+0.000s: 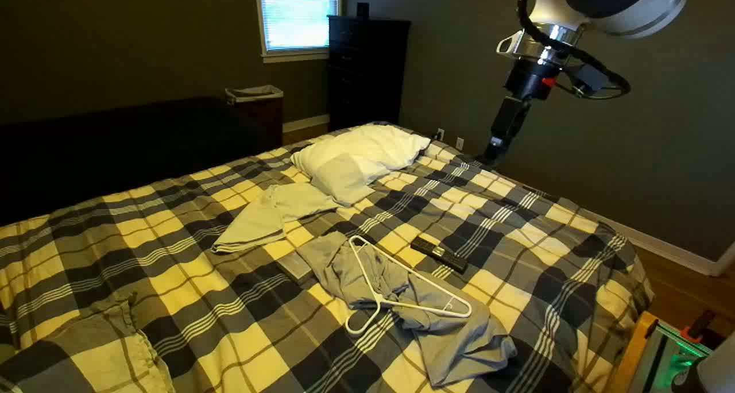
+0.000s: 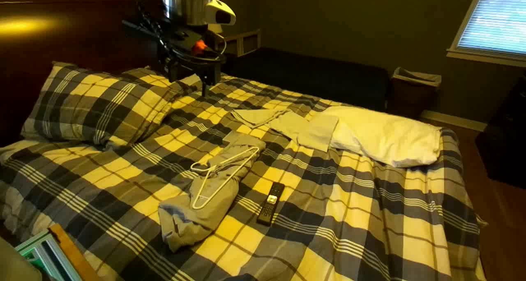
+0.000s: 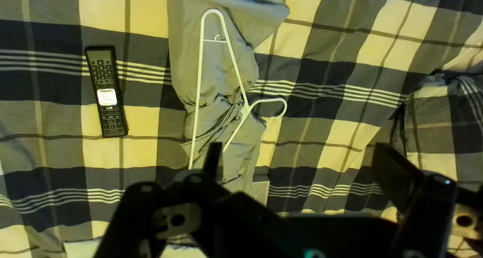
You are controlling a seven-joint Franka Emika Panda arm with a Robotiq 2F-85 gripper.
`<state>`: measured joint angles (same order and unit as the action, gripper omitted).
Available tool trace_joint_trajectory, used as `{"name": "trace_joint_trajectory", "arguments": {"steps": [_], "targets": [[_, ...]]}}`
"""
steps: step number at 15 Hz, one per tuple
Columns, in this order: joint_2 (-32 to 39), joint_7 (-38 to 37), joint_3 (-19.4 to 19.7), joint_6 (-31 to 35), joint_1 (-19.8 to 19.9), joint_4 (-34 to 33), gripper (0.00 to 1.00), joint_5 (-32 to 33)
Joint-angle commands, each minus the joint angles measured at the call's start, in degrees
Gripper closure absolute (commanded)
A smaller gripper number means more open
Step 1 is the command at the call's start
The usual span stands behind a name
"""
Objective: Press a button on the remote
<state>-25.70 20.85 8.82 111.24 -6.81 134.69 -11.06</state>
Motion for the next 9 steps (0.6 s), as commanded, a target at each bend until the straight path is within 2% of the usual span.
{"name": "trace_joint_trajectory", "arguments": {"steps": [1, 9], "targets": [[0.12, 0.43, -1.15, -0.26, 1.33, -0.15, 0.00, -0.53], [1.40, 0.31, -1.03, 0.18, 1.68, -0.64, 0.00, -0.30]]}}
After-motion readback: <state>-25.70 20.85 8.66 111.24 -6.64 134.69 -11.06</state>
